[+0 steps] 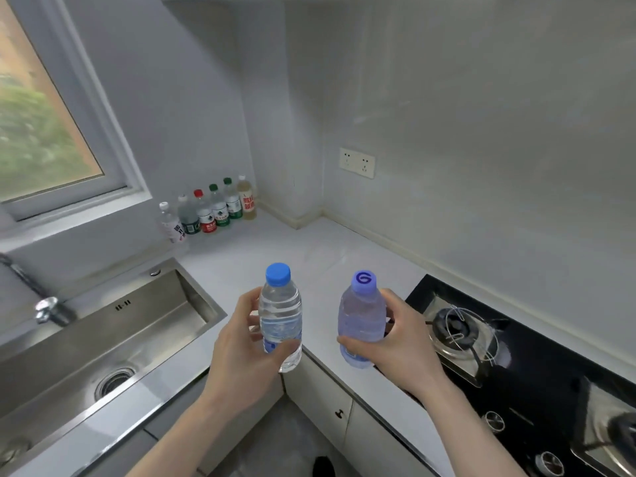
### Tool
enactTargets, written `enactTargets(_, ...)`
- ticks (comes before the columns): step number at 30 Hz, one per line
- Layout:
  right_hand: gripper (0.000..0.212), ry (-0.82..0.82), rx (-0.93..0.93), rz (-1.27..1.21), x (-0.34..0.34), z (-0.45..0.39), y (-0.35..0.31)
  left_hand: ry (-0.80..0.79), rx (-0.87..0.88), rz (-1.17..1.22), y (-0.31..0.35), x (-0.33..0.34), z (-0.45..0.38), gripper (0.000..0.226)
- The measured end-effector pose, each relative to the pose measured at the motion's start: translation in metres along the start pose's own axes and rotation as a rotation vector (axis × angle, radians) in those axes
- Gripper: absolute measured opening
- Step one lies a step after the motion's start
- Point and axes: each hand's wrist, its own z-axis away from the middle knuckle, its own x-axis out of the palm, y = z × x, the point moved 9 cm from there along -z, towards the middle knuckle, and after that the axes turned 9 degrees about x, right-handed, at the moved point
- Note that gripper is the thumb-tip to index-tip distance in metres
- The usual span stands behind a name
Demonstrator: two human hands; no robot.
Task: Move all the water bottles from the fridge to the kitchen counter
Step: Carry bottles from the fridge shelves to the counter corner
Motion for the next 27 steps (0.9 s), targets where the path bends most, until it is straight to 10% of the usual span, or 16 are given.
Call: enactTargets(27, 0.061, -0.217, -0.097, 0.152, 0.121, -0.325, -0.018, 0.17, -0.224, -0.166, -0.16, -0.048, -0.247, 0.071)
